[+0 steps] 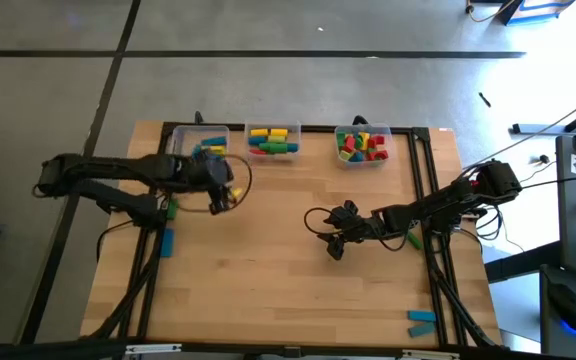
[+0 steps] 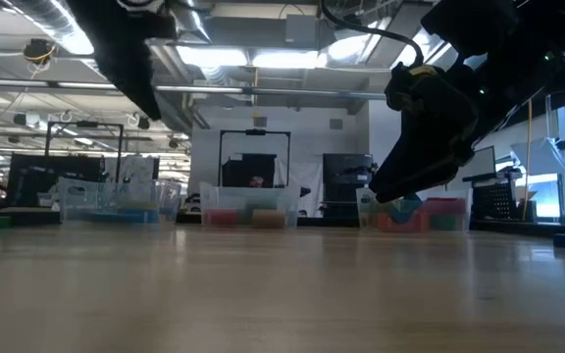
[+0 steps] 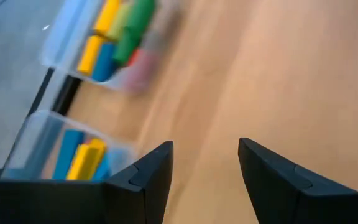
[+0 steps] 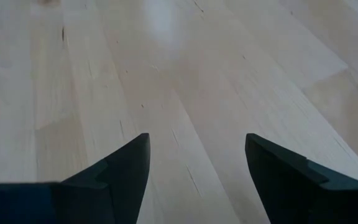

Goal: Sort blocks by size
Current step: Adjust the blue rectangular block

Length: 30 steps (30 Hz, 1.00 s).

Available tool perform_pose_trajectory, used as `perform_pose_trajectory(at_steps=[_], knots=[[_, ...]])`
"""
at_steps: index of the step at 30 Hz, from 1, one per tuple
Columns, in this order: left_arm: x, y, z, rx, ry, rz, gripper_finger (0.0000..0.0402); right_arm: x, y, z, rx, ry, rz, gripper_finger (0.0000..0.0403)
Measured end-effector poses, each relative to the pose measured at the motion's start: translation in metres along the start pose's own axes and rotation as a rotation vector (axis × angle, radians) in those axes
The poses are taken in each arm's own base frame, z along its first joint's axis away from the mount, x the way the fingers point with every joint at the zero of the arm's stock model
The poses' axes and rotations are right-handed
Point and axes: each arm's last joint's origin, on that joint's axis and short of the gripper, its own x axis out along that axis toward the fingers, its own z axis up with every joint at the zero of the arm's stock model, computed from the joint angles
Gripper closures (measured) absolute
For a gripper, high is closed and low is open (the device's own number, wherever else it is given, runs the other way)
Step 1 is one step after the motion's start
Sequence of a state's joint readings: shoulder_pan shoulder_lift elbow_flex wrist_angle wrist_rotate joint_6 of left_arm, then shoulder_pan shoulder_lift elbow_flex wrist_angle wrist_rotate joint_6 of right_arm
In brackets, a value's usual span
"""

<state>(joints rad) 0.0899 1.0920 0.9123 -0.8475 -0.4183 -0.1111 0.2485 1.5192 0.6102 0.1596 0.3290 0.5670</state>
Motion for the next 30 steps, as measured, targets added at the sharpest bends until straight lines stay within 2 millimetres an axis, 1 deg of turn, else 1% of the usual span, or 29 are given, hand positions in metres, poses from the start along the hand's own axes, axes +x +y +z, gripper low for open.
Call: perform_pose_trajectory(at_steps=[3,7,15,23,30], knots=[[-0.008,-0.018,-0.003,0.070,-0.017,-0.053,0.0224,0.000,0.000,0.000,-0.001,-0.003,0.002,0.0146],[-0.017,-0.039,-0.007,0.117,-0.047,-0.117,0.0224,0.000,0.000,0.001,-0.001,-0.006,-0.001,0.0146],[-0.027,-0.072,-0.018,0.197,-0.044,-0.202,0.0224,0.000,0.000,0.001,0.000,-0.014,-0.006,0.0146],[-0.016,-0.100,-0.025,0.310,0.025,-0.202,0.0224,0.000,0.000,0.001,-0.023,-0.021,-0.019,0.0146],[-0.001,-0.113,-0.037,0.388,0.177,-0.163,0.0224,0.000,0.000,0.001,-0.016,-0.008,-0.002,0.0146]])
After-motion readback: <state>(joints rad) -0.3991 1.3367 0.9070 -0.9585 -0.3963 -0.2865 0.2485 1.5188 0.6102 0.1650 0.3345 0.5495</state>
